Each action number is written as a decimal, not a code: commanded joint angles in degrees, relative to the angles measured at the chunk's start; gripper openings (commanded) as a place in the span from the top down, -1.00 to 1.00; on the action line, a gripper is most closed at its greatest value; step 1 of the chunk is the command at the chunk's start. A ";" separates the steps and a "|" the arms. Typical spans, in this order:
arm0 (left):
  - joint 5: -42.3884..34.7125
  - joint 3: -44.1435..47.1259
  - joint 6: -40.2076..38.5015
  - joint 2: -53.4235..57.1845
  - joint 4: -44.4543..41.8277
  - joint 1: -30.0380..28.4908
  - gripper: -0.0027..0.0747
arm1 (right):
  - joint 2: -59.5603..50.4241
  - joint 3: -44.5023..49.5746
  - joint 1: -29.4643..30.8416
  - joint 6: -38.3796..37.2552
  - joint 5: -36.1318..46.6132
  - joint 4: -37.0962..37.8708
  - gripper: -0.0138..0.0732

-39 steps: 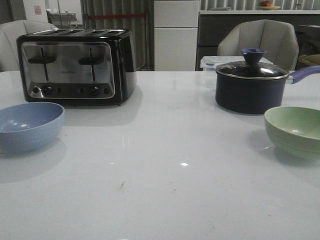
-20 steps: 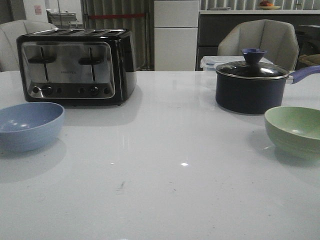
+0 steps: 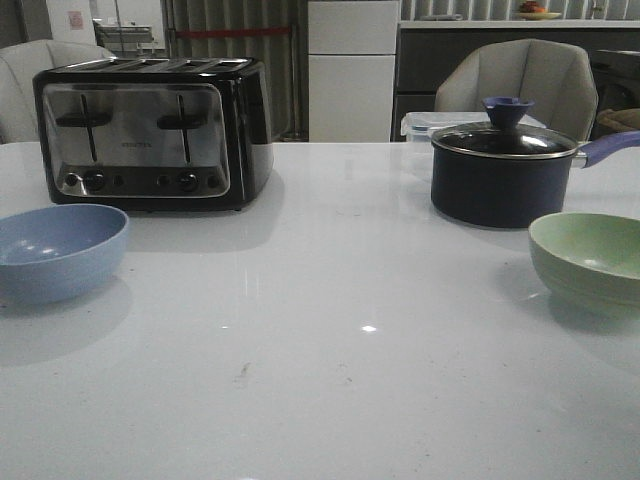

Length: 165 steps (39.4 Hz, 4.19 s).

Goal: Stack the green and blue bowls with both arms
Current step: 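Move the right gripper down over the pale green bowl, then grip the green bowl rim with the right gripper and slide it toward the table center, then open the right gripper and lift it away from the green bowl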

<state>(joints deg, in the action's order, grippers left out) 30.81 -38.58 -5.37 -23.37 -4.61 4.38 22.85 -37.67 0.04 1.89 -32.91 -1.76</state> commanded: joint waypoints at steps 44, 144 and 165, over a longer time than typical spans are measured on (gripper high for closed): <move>4.03 -1.84 -0.17 -20.22 -0.03 4.62 -0.51 | 42.33 -10.46 6.88 -2.73 -8.19 -1.96 -0.59; 5.97 -1.84 0.13 -20.22 -1.08 11.05 -0.43 | 86.79 -48.87 -25.50 5.32 -14.79 -7.79 0.45; 5.61 -1.84 0.13 -20.22 -1.08 11.05 -0.43 | 84.51 -48.86 -25.50 5.32 -13.28 -6.34 -0.22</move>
<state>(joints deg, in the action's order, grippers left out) 40.21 -38.58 -5.26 -43.72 -5.73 15.06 112.55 -84.57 -25.58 6.77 -47.13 -8.17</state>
